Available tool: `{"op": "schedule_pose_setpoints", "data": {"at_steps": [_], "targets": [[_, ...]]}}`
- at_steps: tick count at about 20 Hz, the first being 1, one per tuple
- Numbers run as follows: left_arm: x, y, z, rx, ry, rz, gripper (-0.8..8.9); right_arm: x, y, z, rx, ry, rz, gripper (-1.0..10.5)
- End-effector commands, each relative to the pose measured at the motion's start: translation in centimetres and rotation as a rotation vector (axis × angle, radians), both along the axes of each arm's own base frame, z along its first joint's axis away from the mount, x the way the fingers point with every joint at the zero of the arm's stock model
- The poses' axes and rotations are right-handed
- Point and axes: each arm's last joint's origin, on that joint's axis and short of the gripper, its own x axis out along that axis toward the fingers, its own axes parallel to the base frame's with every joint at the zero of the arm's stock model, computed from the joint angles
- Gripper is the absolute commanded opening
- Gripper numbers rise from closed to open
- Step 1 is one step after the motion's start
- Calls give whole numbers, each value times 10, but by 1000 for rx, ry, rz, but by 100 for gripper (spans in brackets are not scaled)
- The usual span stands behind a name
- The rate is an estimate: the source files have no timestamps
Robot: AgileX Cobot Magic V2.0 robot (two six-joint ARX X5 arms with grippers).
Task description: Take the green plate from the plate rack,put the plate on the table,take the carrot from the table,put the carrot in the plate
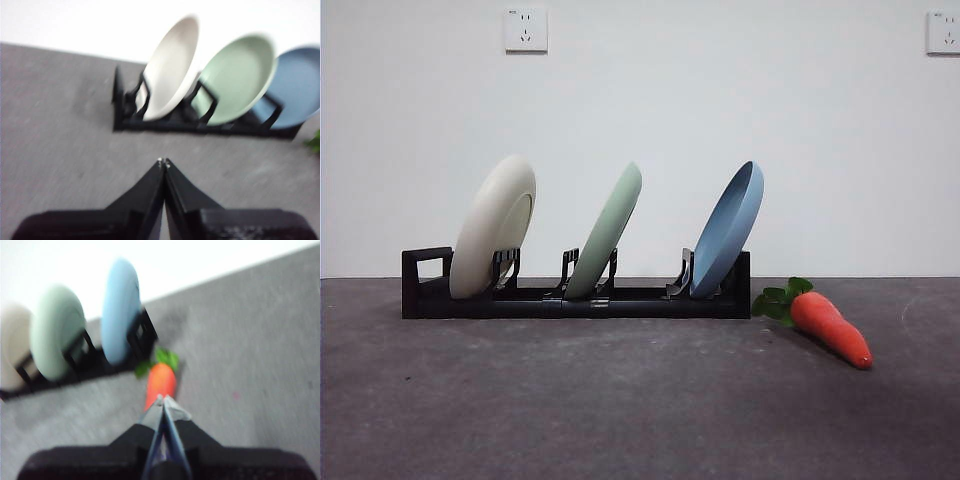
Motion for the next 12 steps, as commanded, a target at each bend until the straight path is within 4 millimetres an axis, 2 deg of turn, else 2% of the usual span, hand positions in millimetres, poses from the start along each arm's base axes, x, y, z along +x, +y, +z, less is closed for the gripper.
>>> {"op": "schedule_pose_setpoints", "data": {"at_steps": [1,12], "targets": [[-4,-1,19,-57,-40,-18,-6,-3,0,22,30,-37,1,-11],[-21,-7,89,-41,4,-227,-6,-5,6,94,-87,148,222,-11]]}}
